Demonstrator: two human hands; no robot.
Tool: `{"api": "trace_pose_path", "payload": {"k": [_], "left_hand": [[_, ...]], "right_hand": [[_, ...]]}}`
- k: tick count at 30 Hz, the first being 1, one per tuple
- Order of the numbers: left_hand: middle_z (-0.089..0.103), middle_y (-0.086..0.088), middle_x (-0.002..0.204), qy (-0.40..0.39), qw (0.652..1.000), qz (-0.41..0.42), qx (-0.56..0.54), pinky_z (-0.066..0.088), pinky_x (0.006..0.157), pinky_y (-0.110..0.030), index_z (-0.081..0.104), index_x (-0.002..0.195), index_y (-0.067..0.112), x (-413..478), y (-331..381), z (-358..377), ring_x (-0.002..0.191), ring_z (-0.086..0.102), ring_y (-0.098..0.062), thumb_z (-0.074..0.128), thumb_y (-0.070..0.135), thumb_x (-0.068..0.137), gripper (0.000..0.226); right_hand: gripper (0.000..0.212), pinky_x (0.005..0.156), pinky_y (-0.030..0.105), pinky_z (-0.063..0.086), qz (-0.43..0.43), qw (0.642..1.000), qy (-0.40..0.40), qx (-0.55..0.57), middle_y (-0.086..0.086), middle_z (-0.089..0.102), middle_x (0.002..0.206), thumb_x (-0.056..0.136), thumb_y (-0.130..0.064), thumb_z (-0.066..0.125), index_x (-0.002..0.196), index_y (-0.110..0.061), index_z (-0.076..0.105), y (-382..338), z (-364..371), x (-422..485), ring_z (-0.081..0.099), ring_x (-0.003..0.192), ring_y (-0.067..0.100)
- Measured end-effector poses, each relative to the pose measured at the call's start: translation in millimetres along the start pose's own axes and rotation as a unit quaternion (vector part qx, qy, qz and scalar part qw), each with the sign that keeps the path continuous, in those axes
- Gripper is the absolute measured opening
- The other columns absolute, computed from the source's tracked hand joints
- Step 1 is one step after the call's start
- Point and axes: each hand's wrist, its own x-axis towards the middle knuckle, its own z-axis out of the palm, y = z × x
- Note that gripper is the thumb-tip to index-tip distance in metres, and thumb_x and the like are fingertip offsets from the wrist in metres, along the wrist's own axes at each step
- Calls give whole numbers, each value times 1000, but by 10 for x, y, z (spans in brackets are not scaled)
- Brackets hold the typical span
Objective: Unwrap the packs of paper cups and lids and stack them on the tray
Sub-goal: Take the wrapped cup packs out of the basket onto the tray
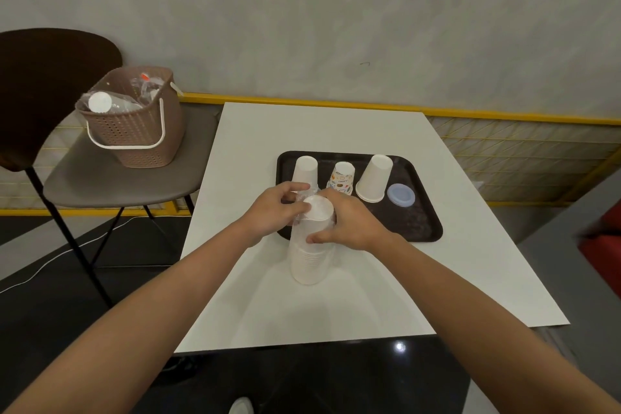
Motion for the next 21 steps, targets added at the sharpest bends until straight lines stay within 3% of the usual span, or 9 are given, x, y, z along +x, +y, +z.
{"api": "trace_pose_path", "payload": {"k": [8,13,16,18,21], "left_hand": [[59,2,102,13,1000,1,-8,51,65,-17,58,124,20,-33,-92,-45,92,60,-15,67,16,86,39],[56,7,108,61,998,0,-15,53,76,-25,48,128,26,-75,-73,-36,101,59,-16,70,29,83,49],[57,5,111,105,994,-1,-15,49,95,-38,50,126,28,-81,-87,-113,105,59,-16,68,39,83,48],[58,7,109,119,993,1,-21,47,99,-40,50,123,31,-92,-92,-190,106,59,-17,64,42,84,43],[57,11,106,139,990,3,-12,46,100,-40,51,119,34,-115,-81,-319,108,58,-17,60,47,86,36]], "right_hand": [[70,94,34,49,-1,999,10,34,-9,57,117,62,-31,85,122,-25,50,-16,109,-32,54,105,9],[92,95,26,44,-13,1000,17,4,-7,51,126,56,-42,86,134,-25,40,-43,6,-21,50,112,7],[76,88,17,42,-21,999,45,0,-4,54,126,68,-48,77,133,-26,44,-92,-108,-4,50,110,5],[59,85,13,39,-24,998,54,-1,-4,57,126,77,-46,70,128,-23,51,-163,-175,43,49,110,5],[43,96,28,40,-36,997,63,-11,-6,58,125,85,-45,62,121,-23,58,-328,-228,171,46,115,10]]}}
